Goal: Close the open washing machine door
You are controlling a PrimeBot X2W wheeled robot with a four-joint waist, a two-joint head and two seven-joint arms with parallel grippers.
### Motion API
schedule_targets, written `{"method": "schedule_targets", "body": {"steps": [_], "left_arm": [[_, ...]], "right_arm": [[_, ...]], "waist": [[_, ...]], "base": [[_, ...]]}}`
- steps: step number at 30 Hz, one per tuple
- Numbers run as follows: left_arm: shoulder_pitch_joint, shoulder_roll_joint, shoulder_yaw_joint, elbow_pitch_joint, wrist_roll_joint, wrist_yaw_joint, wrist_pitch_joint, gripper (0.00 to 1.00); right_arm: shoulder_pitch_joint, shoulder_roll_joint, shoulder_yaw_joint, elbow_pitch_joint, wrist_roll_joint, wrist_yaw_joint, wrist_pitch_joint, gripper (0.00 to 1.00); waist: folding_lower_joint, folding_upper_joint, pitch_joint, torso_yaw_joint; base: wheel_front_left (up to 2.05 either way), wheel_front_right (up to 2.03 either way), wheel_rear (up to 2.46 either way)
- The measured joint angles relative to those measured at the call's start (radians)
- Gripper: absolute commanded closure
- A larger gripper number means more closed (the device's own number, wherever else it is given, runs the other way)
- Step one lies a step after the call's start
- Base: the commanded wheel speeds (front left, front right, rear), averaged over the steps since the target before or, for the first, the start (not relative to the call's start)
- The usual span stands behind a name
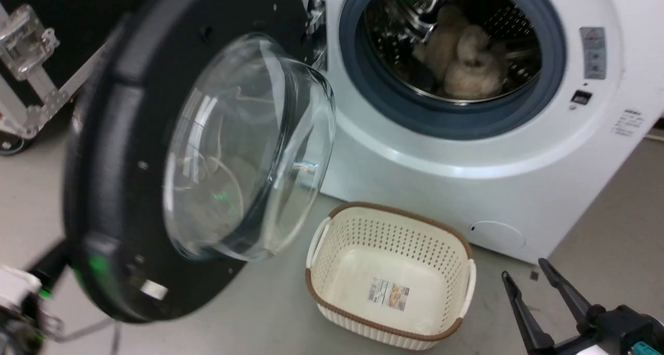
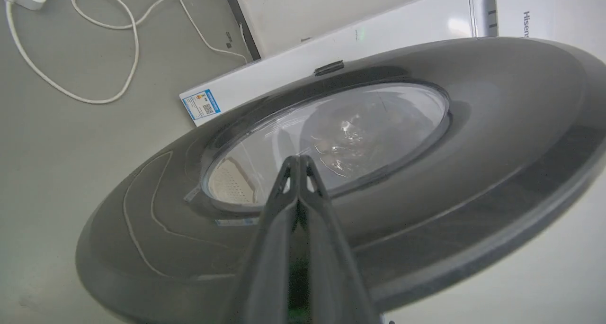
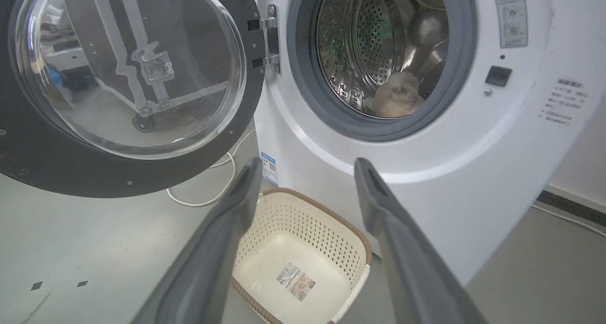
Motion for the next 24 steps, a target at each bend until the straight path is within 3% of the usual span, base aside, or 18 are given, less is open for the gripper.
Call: {"method": "schedule_targets", "body": {"steps": [6,7,11,16,24], "left_arm": [[0.142,-0.139,-0.072,-0.099,-0.03,-0.028,0.036,1.0],[0.214,-0.193,-0.139,-0.157,-0.045,-0.028,0.032,1.0],[0.298,-0.203,-0.253,-0.191,-0.132,-0.026,-0.035,1.0],[0.363,-0.201,-0.47,-0.179,-0.238,-0.064,-0.192,1.0],[0.26,-0.209,-0.712,-0.065,-0.322,-0.1,-0.46,1.0]], "right_arm": [[-0.001,0.033,-0.049,0.01,-0.03,0.0,0.0,0.0],[-0.001,0.038,-0.063,0.013,-0.038,0.0,0.0,0.0],[-0.002,0.041,-0.072,0.008,-0.042,0.0,0.001,0.0],[-0.016,0.039,-0.083,-0.019,-0.042,0.0,0.013,0.0],[-0.037,0.029,-0.088,-0.042,-0.037,0.0,0.019,0.0]], "waist": [[0.0,0.0001,-0.036,-0.041],[0.0,0.0,-0.049,-0.072],[0.0,0.0001,-0.06,-0.127],[0.0001,0.0001,-0.056,-0.217],[0.0002,0.0001,-0.01,-0.375]], "base": [[0.0,0.0,0.0],[0.0,0.0,0.0],[0.0,0.0,0.0],[0.0,0.0,0.0],[0.0,0.0,0.0]]}}
